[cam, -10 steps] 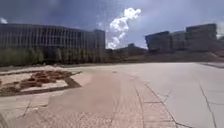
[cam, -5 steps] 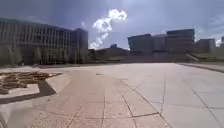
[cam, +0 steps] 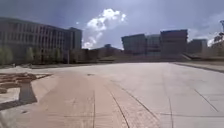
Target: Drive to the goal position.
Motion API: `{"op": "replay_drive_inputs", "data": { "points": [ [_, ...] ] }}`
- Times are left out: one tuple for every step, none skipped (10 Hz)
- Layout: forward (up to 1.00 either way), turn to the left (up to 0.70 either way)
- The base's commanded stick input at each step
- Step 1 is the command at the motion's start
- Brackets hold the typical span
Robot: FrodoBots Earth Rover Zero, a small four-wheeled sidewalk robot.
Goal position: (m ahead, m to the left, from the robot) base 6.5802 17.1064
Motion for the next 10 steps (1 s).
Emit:
{"op": "replay_drive_inputs", "data": {
  "points": [
    [0.85,0.01],
    [0.85,0.01],
    [0.85,0.01],
    [0.85,0.01],
    [0.85,0.01],
    [0.85,0.01],
    [0.85,0.01],
    [0.85,0.01],
    [0.85,0.01],
    [0.85,0.01]
  ]
}}
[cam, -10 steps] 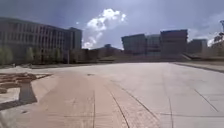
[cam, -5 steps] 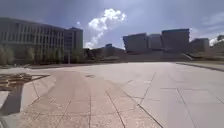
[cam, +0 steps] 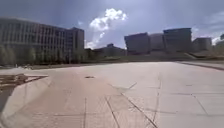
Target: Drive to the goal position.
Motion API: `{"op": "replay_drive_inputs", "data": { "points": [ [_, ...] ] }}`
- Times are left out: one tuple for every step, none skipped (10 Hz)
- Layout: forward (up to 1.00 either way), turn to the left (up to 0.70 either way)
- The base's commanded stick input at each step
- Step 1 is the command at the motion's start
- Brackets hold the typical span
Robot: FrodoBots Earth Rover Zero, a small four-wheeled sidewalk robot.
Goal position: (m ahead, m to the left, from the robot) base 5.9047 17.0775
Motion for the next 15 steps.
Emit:
{"op": "replay_drive_inputs", "data": {
  "points": [
    [0.85,0.01],
    [0.85,0.01],
    [0.85,0.01],
    [0.85,0.01],
    [0.85,0.01],
    [0.85,0.01],
    [0.85,0.01],
    [0.85,0.01],
    [0.85,0.01],
    [0.85,0.01],
    [0.85,0.01],
    [0.85,0.01],
    [0.85,0.01],
    [0.85,0.01],
    [0.85,0.01]
  ]
}}
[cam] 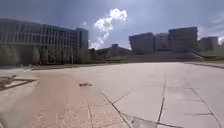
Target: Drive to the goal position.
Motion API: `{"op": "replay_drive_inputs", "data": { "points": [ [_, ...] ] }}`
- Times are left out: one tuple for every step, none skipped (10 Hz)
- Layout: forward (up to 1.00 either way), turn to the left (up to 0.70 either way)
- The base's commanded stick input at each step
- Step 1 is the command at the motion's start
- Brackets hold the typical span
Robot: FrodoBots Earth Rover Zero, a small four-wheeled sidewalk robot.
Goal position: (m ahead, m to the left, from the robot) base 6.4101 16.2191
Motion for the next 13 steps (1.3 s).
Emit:
{"op": "replay_drive_inputs", "data": {
  "points": [
    [0.85,0.01],
    [0.85,0.01],
    [0.85,0.01],
    [0.85,0.01],
    [0.85,0.01],
    [0.85,0.01],
    [0.85,0.01],
    [0.85,0.01],
    [0.85,0.01],
    [0.85,0.01],
    [0.85,0.09],
    [0.85,0.35],
    [0.85,0.35]
  ]
}}
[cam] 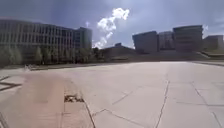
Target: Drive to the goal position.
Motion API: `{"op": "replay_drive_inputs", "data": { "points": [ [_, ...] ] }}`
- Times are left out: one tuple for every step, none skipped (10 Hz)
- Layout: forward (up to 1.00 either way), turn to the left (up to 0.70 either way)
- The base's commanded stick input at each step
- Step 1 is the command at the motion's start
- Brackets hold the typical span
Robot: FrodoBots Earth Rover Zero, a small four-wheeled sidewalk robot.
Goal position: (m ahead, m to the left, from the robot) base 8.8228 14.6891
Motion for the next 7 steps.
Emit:
{"op": "replay_drive_inputs", "data": {
  "points": [
    [0.85,0.35],
    [0.85,0.35],
    [0.85,0.35],
    [0.85,0.25],
    [0.85,0.01],
    [0.85,0.01],
    [0.85,0.01]
  ]
}}
